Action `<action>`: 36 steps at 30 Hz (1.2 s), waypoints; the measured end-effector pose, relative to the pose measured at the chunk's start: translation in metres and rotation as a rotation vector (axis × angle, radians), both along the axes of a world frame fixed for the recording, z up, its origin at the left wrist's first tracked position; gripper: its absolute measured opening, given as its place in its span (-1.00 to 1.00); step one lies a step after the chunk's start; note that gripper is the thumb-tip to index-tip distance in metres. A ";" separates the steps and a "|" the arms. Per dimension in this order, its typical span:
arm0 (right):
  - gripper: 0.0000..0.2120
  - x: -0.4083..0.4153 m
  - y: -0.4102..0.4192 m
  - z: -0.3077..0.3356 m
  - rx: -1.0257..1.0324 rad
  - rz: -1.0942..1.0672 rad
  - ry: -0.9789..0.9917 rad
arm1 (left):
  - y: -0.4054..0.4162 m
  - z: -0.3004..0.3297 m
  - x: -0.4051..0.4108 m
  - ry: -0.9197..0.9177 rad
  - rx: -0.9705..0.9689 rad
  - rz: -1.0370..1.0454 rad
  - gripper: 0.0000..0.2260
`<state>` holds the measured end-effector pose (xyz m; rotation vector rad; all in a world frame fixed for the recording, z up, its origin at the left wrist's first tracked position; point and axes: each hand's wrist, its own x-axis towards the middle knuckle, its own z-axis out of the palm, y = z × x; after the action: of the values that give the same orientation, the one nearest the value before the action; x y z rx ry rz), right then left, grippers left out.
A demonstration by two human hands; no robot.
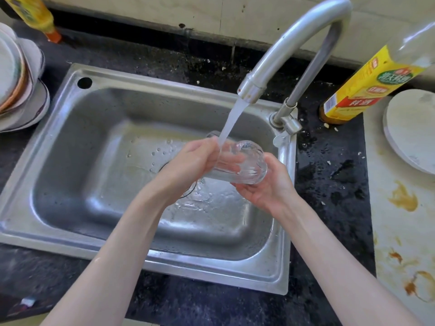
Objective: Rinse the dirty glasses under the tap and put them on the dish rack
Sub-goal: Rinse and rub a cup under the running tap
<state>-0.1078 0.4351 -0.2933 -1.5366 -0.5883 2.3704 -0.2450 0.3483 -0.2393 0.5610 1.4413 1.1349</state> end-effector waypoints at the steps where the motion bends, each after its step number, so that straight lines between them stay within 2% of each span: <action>1: -0.76 0.001 0.001 0.000 -0.009 -0.002 0.000 | 0.001 -0.001 0.000 0.060 -0.010 0.003 -0.68; 3: -0.76 0.004 0.002 0.000 -0.019 -0.008 0.007 | 0.001 -0.002 0.001 0.191 -0.016 -0.041 -0.70; 5: -0.77 0.006 0.005 0.000 -0.014 -0.008 0.004 | -0.004 -0.004 0.001 0.319 0.010 -0.180 -0.76; 8: -0.73 0.008 0.006 0.003 0.034 0.068 0.022 | -0.009 -0.008 0.001 0.503 0.068 -0.346 -0.90; 9: -0.70 0.008 0.006 0.004 0.061 0.105 0.038 | -0.010 -0.008 0.002 0.538 0.071 -0.377 -0.88; 12: -0.62 0.008 0.003 0.008 0.166 0.203 0.102 | -0.007 -0.005 0.004 0.439 0.063 -0.425 -0.83; 14: -0.52 0.009 -0.002 0.012 0.216 0.231 0.195 | -0.005 -0.002 0.003 0.345 0.075 -0.337 -0.90; 17: -0.55 0.012 -0.011 0.011 0.252 0.211 0.291 | 0.000 -0.002 0.002 0.182 0.078 -0.139 -0.94; 19: -0.48 0.011 -0.012 0.007 0.254 0.150 0.278 | 0.001 -0.001 0.007 0.179 0.115 -0.102 -0.91; 20: -0.47 0.011 -0.012 0.005 0.238 0.134 0.264 | 0.001 -0.003 0.008 0.300 0.143 -0.161 -0.91; 21: -0.50 0.012 -0.010 0.003 0.207 0.120 0.244 | 0.000 -0.008 0.008 0.498 0.171 -0.294 -0.88; 23: -0.58 0.013 -0.006 0.000 0.149 0.120 0.175 | -0.002 -0.019 0.010 0.918 0.138 -0.668 -0.66; 24: -0.58 0.015 -0.004 -0.001 0.127 0.133 0.135 | -0.005 -0.021 0.011 1.079 0.116 -0.774 -0.60; 25: -0.53 0.015 -0.003 0.000 0.108 0.154 0.106 | -0.008 -0.021 0.012 1.184 0.136 -0.807 -0.56; 26: -0.47 0.016 -0.001 -0.001 0.102 0.187 0.089 | -0.010 -0.024 0.011 1.286 0.247 -0.793 -0.54; 27: -0.43 0.015 0.000 0.000 0.098 0.227 0.075 | -0.011 -0.025 0.011 1.300 0.326 -0.791 -0.52; 28: -0.44 0.015 0.001 -0.001 0.110 0.260 0.059 | -0.011 -0.029 0.011 1.297 0.371 -0.774 -0.54; 29: -0.47 0.014 0.002 0.000 0.118 0.280 0.049 | -0.010 -0.030 0.011 1.203 0.392 -0.760 -0.59; 31: -0.48 0.013 0.002 0.001 0.139 0.294 0.048 | -0.009 -0.028 0.010 0.925 0.293 -0.665 -0.73; 34: -0.40 0.010 0.003 0.004 0.186 0.265 0.055 | -0.009 -0.021 0.012 0.508 0.118 -0.380 -0.84; 36: -0.40 0.010 0.005 0.006 0.233 0.259 0.099 | -0.009 -0.021 0.011 0.294 0.064 -0.158 -0.81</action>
<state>-0.0983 0.4404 -0.2870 -1.3022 -1.0553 2.4372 -0.2340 0.3393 -0.2598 0.9005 1.5819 1.0052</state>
